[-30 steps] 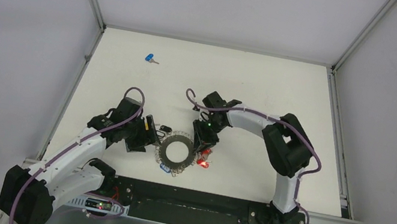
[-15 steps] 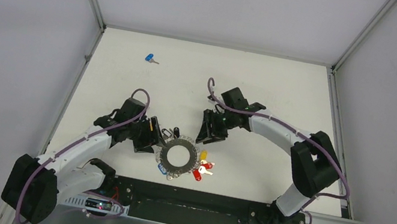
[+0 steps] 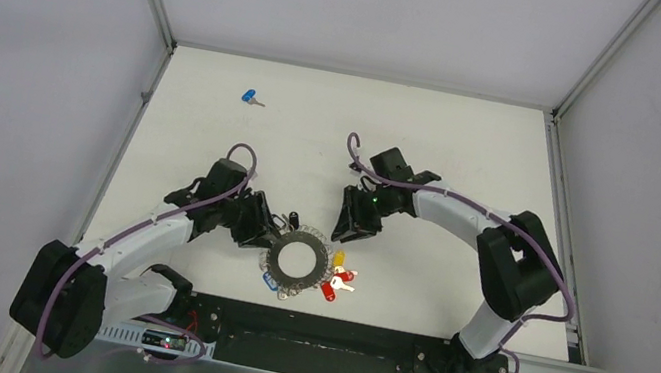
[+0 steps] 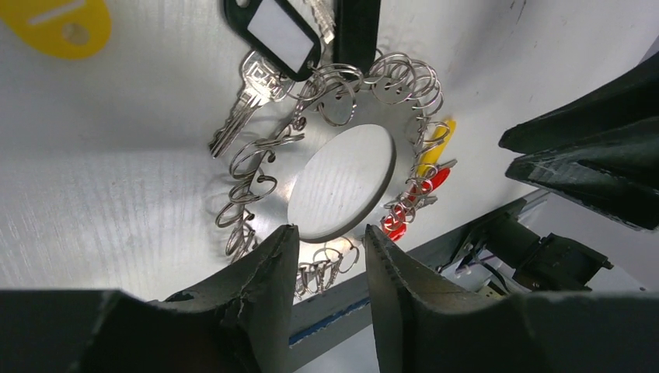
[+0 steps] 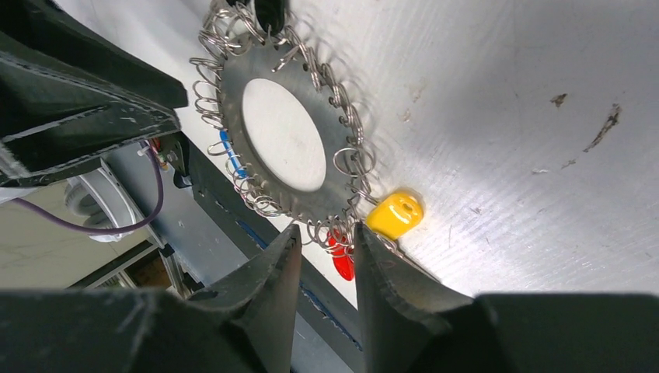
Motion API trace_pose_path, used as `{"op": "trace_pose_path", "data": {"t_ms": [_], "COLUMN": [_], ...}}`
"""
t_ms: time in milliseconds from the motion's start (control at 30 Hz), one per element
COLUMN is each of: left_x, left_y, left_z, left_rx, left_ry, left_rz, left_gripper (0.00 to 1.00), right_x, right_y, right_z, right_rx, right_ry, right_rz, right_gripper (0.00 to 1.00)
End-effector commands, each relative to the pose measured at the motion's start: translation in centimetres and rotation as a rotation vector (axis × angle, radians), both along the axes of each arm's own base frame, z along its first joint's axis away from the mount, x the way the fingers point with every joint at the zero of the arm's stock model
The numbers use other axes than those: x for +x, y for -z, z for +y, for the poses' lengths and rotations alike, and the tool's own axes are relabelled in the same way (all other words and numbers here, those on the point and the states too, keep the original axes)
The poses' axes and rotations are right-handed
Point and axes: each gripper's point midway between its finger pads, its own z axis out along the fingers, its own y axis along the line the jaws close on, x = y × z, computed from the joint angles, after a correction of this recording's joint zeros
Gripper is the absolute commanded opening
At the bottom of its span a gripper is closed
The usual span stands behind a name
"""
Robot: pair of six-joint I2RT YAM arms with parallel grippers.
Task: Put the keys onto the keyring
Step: Adjust the keyring at the center of the board, then pick up the keyring from the center of the board.
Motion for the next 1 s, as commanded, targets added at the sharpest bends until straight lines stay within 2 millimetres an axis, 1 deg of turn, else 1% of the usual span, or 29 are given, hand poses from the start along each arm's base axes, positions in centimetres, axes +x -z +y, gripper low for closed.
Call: {"op": "trace_pose_path", "data": {"t_ms": [0,100,200,367,500,600,833,967], "left_x": [1.7,1.5,1.2,1.0,0.9,0.7,0.4,0.3], "left_y": [-2.7,-2.7,-2.4,-1.9,-1.8,-1.8,-1.8,-1.8], "left_z": [-1.4,-1.9,-3.0,-5.0,-6.1,-6.3,-5.9,-5.8], "left_rx": [-0.027,0.011,0.057,0.114,0.125,0.126,0.128,0.127], "left_ry": [0.025,0.051,0.096,0.17,0.199,0.208,0.195,0.193], "left_rz": [-0.094,-0.097,-0.096,-0.082,-0.076,-0.078,-0.082,-0.082], "left_gripper": [0.38,0.38,0.38,0.38,0.38,0.39,0.39,0.39], "right_x": [-0.7,-0.9,-1.0,-0.9,-0.7,-0.5,-0.2,0.3], "right_y": [0.9,1.6,2.3,3.5,4.3,4.4,4.2,4.0], "right_z": [-0.2,-0.4,-0.3,0.6,1.2,1.5,2.1,1.6], "right_rx": [-0.014,-0.023,-0.029,-0.038,-0.047,-0.034,-0.006,-0.033], "right_ry": [-0.031,-0.04,-0.045,-0.059,-0.067,-0.068,-0.075,-0.078], "right_rz": [0.013,0.02,0.033,0.048,0.053,0.048,0.042,0.01], "right_gripper": [0.33,0.33,0.33,0.32,0.29,0.28,0.27,0.28]}}
